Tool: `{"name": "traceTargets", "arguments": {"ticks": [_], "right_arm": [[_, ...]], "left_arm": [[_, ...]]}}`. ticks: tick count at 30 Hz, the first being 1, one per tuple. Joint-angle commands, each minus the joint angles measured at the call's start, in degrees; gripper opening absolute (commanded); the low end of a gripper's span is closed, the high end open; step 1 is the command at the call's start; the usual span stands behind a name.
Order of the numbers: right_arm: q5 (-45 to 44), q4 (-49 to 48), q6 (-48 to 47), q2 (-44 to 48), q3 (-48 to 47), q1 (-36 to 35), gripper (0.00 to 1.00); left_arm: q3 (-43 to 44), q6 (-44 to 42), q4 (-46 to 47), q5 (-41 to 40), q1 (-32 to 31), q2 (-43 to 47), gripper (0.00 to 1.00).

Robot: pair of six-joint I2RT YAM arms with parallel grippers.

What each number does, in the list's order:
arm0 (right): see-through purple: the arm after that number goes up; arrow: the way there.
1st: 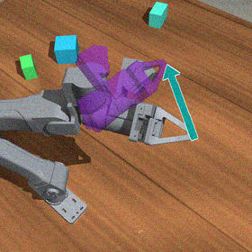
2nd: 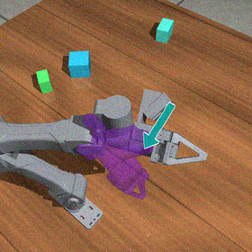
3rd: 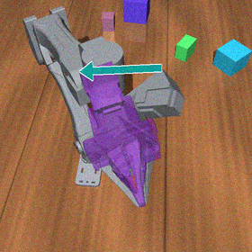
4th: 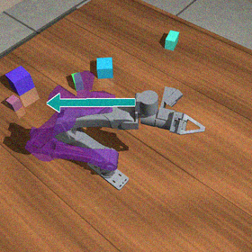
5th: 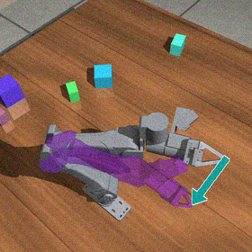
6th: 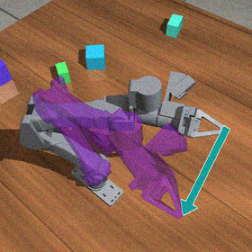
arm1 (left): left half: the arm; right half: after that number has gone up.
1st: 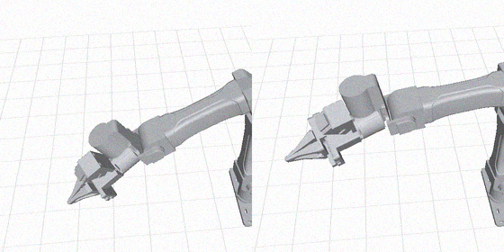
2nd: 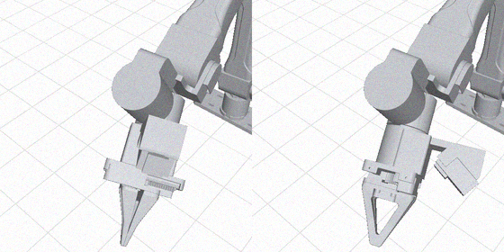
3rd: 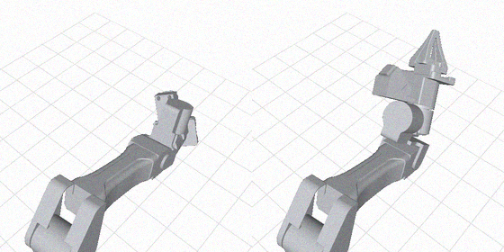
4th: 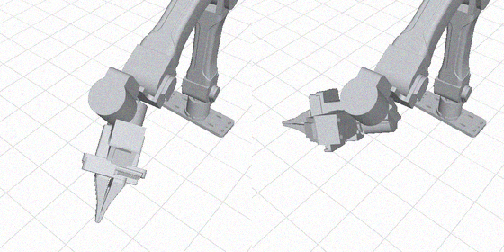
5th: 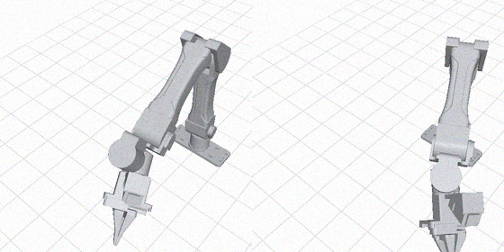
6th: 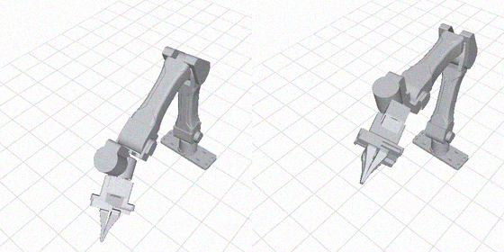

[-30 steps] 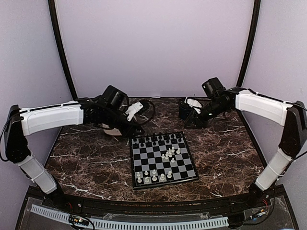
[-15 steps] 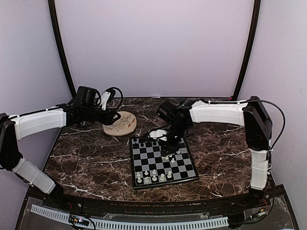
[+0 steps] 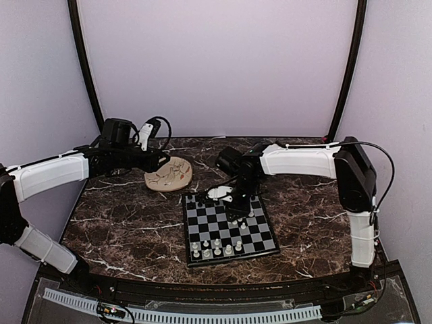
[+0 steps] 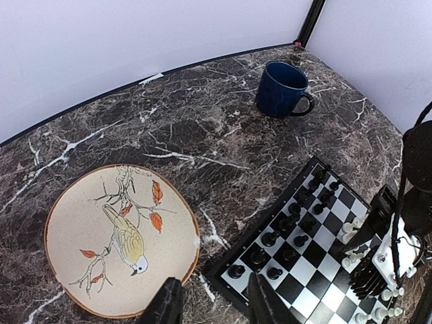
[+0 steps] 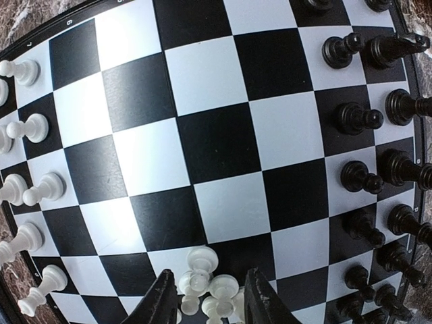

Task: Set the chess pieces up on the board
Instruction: Pick up the pawn from the chessboard.

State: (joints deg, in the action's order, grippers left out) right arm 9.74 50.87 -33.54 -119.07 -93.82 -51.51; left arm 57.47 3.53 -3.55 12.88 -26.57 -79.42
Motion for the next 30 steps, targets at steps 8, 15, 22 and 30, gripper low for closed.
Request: {"name": "traceTargets", "arguments": {"ticks": [8,15,22,30], "right_arm": [[0.95,1.09,0.78,-2.11,-2.07,-1.14,0.21],[1.67,1.32,0.97,-2.74,-2.97,-1.66,0.11],[2.02,1.98,1.00,-2.83,-3.91,-2.44,0.03],[3.18,2.83,-0.89,0.79,-0.99,-5.44,0.02]], "left_arm": [[-0.61,-0.10,0.66,1.26,-0.12,0.50,0.35],[-0.61,-0.19,0.65,1.53,-0.13,0.32,0.35],[-0.49,-0.28,0.49,1.81,-0.15,0.14,0.35],[-0.49,-0.45,0.44,1.79,-0.08,0.05,0.35]]}}
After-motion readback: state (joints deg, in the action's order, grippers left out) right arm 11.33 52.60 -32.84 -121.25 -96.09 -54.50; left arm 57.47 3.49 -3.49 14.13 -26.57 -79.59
